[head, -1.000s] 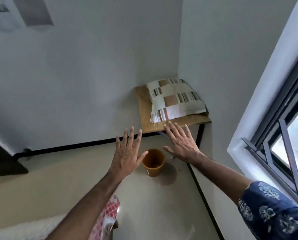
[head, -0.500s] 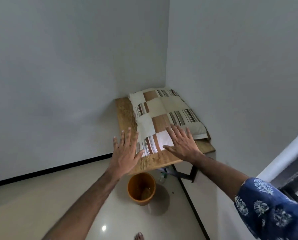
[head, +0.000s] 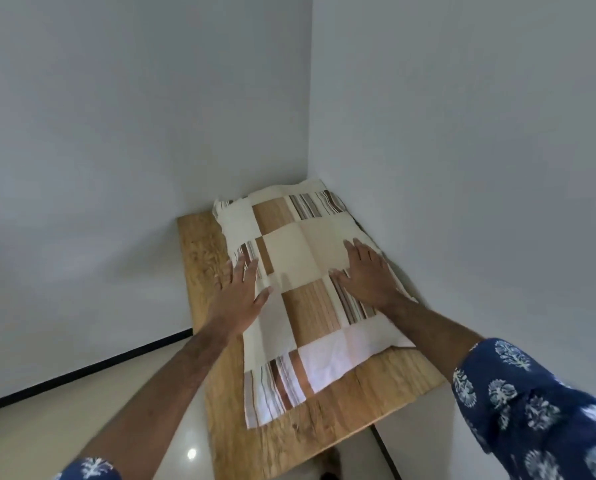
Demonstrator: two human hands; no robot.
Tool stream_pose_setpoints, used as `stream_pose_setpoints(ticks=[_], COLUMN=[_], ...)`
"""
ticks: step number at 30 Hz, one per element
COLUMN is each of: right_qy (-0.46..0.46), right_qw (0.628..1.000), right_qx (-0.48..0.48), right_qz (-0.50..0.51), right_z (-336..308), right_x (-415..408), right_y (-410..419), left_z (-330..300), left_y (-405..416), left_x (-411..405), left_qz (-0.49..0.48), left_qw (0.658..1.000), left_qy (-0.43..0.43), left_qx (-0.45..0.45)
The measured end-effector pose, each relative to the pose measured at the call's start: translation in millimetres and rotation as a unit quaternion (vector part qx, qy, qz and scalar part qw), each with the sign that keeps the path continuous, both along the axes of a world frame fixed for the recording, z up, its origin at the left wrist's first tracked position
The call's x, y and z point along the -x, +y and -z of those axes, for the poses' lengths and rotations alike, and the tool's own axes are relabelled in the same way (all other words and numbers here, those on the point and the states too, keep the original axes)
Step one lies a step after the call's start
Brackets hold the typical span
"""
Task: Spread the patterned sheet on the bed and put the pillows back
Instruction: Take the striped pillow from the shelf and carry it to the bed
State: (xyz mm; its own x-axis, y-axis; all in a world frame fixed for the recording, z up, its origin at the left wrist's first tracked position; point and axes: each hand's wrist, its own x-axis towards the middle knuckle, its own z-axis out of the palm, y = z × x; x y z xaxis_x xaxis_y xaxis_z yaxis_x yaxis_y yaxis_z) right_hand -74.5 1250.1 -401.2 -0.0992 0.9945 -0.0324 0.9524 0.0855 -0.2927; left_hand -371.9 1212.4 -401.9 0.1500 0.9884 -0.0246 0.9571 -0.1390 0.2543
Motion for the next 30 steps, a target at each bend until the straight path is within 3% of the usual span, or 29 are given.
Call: stream_pose_setpoints(ticks=[5, 9, 20, 30], right_qy=[0.042, 0.009, -0.022, 0.017], right_qw=[0.999, 0.999, 1.0, 0.999], right_qx=[0.025, 0.041, 0.016, 0.036], right_qz=[0.011, 0.005, 0.0, 0.03], right_z=[13, 33, 60, 58], right_x=[-5, -4, 4, 26], right_y=[72, 101, 81, -20], left_z=[26, 41, 80, 88], left_y=[56, 78, 58, -33], left_x=[-1, -10, -43, -21], left_qz=[-0.097, -0.118, -0.11, -0.081], left_qw=[0.985, 0.969, 0.983, 0.974], left_qy=[-0.133, -0.196, -0.126, -0.197], left_qx=[0.061, 0.092, 0.073, 0.077])
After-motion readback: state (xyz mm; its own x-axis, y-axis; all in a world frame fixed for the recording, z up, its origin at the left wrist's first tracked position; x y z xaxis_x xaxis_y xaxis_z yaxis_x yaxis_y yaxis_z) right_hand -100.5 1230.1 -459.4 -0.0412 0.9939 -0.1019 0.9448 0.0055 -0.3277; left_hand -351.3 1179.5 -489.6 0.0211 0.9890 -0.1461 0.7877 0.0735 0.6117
